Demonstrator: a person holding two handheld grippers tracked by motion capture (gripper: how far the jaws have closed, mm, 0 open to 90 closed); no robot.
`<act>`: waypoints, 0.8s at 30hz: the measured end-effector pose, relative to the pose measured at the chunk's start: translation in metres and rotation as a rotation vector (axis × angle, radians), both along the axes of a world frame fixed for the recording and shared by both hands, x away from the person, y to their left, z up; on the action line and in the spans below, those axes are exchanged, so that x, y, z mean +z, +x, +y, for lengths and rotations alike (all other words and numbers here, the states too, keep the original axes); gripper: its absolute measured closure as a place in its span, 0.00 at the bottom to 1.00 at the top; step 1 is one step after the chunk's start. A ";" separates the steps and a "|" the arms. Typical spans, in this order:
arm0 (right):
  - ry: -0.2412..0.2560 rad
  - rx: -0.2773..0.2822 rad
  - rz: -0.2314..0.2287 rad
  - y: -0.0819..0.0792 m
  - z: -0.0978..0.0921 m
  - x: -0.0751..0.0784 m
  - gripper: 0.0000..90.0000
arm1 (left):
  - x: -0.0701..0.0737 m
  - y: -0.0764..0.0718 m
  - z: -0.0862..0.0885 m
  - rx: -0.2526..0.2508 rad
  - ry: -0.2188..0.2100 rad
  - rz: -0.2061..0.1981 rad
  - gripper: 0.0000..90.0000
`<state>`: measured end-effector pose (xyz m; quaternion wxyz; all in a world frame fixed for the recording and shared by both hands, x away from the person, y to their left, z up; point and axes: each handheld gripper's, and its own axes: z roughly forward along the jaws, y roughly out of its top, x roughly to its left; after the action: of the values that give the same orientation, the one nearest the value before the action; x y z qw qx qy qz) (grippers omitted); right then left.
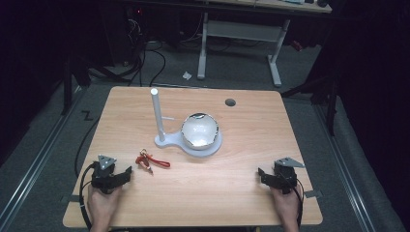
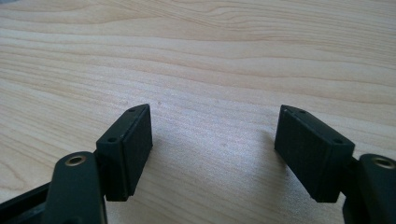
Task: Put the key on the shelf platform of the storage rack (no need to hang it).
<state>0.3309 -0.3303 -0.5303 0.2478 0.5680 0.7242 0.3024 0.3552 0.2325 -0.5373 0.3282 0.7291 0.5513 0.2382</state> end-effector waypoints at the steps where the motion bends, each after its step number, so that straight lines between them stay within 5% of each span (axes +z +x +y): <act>1: 0.000 0.000 0.000 0.000 0.000 0.000 0.31 | 0.000 0.000 0.000 0.000 0.001 0.000 0.31; 24: 0.001 0.003 -0.002 0.000 0.000 0.000 0.31 | 0.000 0.000 -0.001 0.004 -0.003 0.001 0.30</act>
<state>0.3310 -0.3307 -0.5303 0.2478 0.5668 0.7247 0.3034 0.3552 0.2319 -0.5372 0.3284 0.7275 0.5536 0.2375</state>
